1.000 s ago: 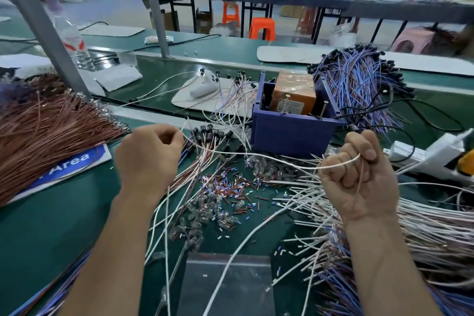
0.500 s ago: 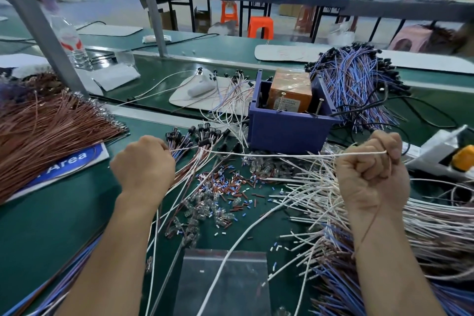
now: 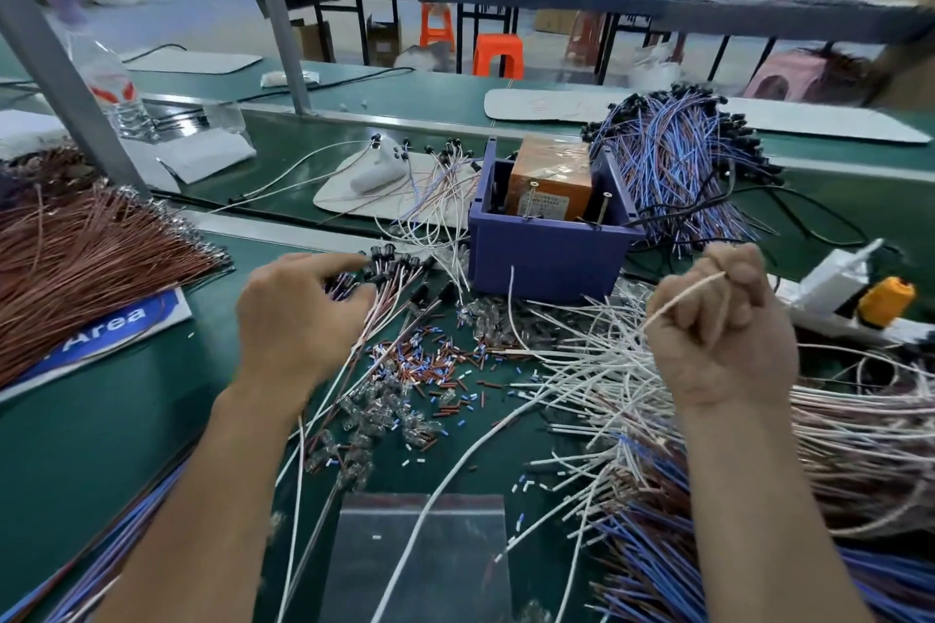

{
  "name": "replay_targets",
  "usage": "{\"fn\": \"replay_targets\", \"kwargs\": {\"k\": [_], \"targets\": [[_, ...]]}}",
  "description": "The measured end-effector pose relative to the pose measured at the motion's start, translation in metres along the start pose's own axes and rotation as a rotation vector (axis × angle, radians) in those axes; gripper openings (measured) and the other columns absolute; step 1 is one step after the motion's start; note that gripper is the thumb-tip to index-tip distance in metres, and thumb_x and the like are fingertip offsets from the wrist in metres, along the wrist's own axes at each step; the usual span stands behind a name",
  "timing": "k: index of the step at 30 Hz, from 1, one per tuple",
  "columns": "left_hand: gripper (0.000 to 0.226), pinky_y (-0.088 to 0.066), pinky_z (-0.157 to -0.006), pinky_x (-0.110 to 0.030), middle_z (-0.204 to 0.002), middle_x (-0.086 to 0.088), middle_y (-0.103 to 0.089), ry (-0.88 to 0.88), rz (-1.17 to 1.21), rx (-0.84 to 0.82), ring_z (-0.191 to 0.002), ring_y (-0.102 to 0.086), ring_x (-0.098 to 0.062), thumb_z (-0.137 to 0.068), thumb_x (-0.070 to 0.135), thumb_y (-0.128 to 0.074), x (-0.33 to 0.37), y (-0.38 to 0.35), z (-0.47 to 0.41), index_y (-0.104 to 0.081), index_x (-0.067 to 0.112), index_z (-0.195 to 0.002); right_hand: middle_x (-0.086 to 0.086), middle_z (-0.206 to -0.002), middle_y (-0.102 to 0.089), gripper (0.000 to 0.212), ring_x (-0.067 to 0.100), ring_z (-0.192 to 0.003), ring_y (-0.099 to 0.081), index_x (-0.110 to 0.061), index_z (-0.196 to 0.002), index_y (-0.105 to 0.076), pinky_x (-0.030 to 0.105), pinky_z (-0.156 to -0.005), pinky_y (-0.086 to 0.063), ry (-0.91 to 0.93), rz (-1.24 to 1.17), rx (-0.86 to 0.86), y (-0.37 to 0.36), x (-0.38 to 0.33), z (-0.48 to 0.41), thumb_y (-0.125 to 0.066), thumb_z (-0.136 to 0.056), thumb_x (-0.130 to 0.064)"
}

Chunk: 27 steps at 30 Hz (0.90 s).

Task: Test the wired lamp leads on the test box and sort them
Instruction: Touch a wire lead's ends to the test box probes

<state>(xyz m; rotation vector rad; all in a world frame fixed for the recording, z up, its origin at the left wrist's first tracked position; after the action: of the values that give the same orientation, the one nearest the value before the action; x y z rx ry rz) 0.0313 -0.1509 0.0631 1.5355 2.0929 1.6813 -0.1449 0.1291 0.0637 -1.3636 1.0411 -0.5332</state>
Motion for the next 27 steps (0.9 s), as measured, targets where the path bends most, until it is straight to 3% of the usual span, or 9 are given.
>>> {"fn": "replay_targets", "kwargs": {"k": [2,5,8,10,16,19,22,24,27], "targets": [[0.026,-0.048,-0.085,-0.018,-0.109,0.015,-0.077,-0.118,0.373,-0.142,-0.096,-0.066,0.001,-0.077,0.047,-0.08,0.026,0.001,0.01,-0.079,0.046,-0.103,-0.008,-0.043,-0.037,0.042,0.005,-0.038,-0.021,-0.016,-0.067,-0.059,0.016,-0.045,-0.025,-0.025,0.04,-0.011,-0.005,0.012,-0.002,-0.044,-0.105,-0.025],[0.048,-0.051,-0.086,-0.016,-0.113,0.013,-0.077,-0.28,0.827,-0.579,-0.108,-0.07,-0.006,-0.079,0.069,-0.068,0.066,-0.011,0.036,-0.076,0.04,-0.117,-0.007,-0.044,-0.041,0.041,0.008,-0.037,-0.029,-0.014,-0.068,-0.061,0.021,-0.046,-0.035,-0.003,0.316,0.009,-0.012,0.019,-0.001,-0.046,-0.102,-0.03],[0.074,-0.048,-0.1,-0.029,-0.135,0.01,-0.068,-0.33,0.937,-0.917,-0.132,-0.059,-0.011,-0.085,0.082,-0.051,0.085,-0.029,0.056,-0.061,0.035,-0.14,-0.003,-0.046,-0.039,0.037,0.013,-0.038,-0.032,-0.012,-0.07,-0.059,0.023,-0.049,-0.039,0.039,0.511,0.074,-0.014,0.025,-0.001,-0.049,-0.1,-0.031],[0.068,-0.05,-0.101,-0.028,-0.136,0.01,-0.067,-0.248,0.971,-1.016,-0.131,-0.058,-0.009,-0.085,0.072,-0.064,0.089,-0.04,0.062,-0.056,0.038,-0.143,-0.001,-0.046,-0.039,0.034,0.015,-0.04,-0.032,-0.013,-0.067,-0.061,0.026,-0.052,-0.038,0.073,0.578,0.123,-0.014,0.028,-0.001,-0.054,-0.093,-0.033],[0.031,-0.06,-0.064,-0.027,-0.093,-0.008,-0.08,0.034,0.988,-0.855,-0.066,-0.069,-0.018,-0.085,-0.001,-0.078,0.084,-0.06,0.067,-0.079,0.022,-0.105,0.001,-0.049,-0.041,0.045,0.016,-0.043,-0.035,-0.014,-0.063,-0.066,0.024,-0.046,-0.038,0.122,0.664,0.219,-0.014,0.025,0.002,-0.051,-0.103,-0.026],[0.021,-0.045,-0.05,-0.02,-0.078,-0.013,-0.078,0.101,0.987,-0.75,-0.051,-0.065,-0.014,-0.086,-0.001,-0.077,0.08,-0.06,0.062,-0.083,0.02,-0.086,0.001,-0.051,-0.045,0.054,0.014,-0.046,-0.038,-0.017,-0.052,-0.066,0.025,-0.046,-0.033,0.161,0.762,0.364,-0.009,0.02,0.001,-0.054,-0.104,-0.025],[0.018,-0.047,-0.051,-0.019,-0.073,-0.008,-0.077,0.134,0.892,-0.622,-0.052,-0.067,-0.017,-0.085,0.002,-0.077,0.07,-0.059,0.055,-0.082,0.019,-0.083,-0.002,-0.055,-0.057,0.06,0.014,-0.053,-0.056,-0.019,-0.046,-0.058,0.026,-0.056,-0.049,0.204,0.753,0.458,-0.003,0.01,-0.001,-0.053,-0.105,-0.026],[0.02,-0.046,-0.048,-0.017,-0.072,-0.006,-0.077,0.147,0.854,-0.579,-0.054,-0.07,-0.017,-0.085,0.004,-0.077,0.065,-0.057,0.051,-0.082,0.023,-0.08,0.004,-0.064,-0.066,0.052,0.02,-0.062,-0.067,-0.017,-0.056,-0.052,0.03,-0.061,-0.056,0.183,0.716,0.421,-0.003,0.007,-0.002,-0.05,-0.107,-0.028],[0.019,-0.056,-0.055,-0.029,-0.071,-0.004,-0.077,0.131,0.825,-0.552,-0.056,-0.071,-0.017,-0.085,0.011,-0.078,0.064,-0.058,0.051,-0.082,0.028,-0.077,0.009,-0.069,-0.07,0.037,0.02,-0.053,-0.059,-0.011,-0.07,-0.058,0.027,-0.045,-0.045,0.083,0.914,0.287,-0.007,0.014,-0.003,-0.055,-0.104,-0.025]]}}
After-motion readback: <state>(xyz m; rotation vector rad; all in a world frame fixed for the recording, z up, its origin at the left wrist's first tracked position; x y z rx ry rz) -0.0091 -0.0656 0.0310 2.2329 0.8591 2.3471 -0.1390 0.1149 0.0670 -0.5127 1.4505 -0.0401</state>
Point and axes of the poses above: each hand's wrist, its own z-axis away from the middle knuckle, its own y-axis out of the back of the hand, x = y × z, the point moved 4 cm from there along -z, towards the middle knuckle
